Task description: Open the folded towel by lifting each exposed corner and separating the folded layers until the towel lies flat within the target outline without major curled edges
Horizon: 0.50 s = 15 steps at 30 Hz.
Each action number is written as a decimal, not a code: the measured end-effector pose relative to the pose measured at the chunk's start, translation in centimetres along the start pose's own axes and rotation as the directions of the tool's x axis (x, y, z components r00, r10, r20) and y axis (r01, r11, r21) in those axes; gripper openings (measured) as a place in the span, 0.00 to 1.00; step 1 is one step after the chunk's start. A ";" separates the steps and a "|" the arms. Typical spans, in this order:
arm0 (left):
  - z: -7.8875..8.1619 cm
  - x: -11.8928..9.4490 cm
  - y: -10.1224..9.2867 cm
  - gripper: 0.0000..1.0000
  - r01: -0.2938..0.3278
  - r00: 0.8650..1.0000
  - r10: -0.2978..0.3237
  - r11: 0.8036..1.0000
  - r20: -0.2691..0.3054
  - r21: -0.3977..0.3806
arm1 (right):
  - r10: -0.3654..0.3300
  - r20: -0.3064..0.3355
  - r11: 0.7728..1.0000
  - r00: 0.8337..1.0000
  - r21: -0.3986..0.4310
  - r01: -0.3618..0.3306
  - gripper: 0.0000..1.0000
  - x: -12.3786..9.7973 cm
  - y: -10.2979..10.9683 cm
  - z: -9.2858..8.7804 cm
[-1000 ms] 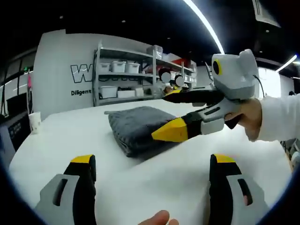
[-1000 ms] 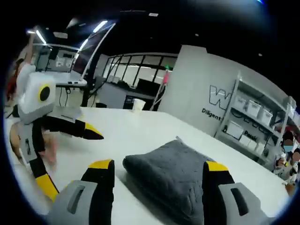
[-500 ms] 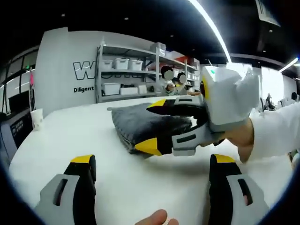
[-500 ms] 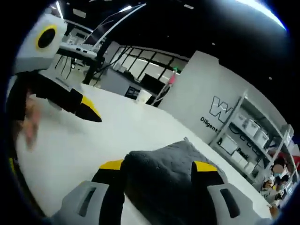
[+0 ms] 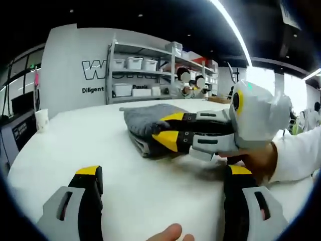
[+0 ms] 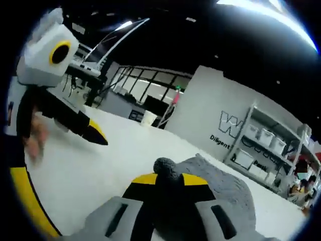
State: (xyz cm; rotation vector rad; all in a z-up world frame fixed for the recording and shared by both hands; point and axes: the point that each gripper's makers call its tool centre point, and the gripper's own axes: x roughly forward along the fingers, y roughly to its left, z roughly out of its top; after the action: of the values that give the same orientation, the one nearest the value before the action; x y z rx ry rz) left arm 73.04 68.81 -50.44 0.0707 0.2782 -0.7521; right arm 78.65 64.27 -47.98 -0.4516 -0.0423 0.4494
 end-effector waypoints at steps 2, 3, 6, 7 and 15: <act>-0.2 0.0 -0.1 1.00 -0.002 1.000 0.002 1.000 -0.006 0.006 | -0.001 0.006 0.999 1.000 0.033 0.001 0.08 -0.1 -0.2 -0.1; -0.2 0.0 -0.1 1.00 -0.001 1.000 0.001 1.000 -0.006 0.008 | -0.010 0.022 0.998 1.000 0.063 0.008 0.07 -0.1 -0.4 0.2; -0.4 0.0 -0.1 1.00 -0.001 1.000 0.001 1.000 -0.011 0.012 | -0.004 0.021 0.991 1.000 0.135 0.001 0.05 -0.2 -0.4 0.1; -0.5 0.1 -0.2 1.00 0.002 1.000 -0.002 1.000 -0.012 0.010 | 0.003 0.026 0.987 1.000 0.158 -0.007 0.05 -0.1 -0.4 0.1; -0.2 0.5 0.2 1.00 0.029 0.999 -0.029 1.000 0.017 -0.001 | 0.022 0.081 0.938 0.997 0.343 -0.049 0.02 -0.8 -1.5 0.7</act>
State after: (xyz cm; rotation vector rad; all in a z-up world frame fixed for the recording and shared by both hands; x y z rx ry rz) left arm 73.51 68.64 -50.80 0.0590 0.2646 -0.7805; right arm 78.44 63.03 -46.69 -0.0897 -0.0275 0.4983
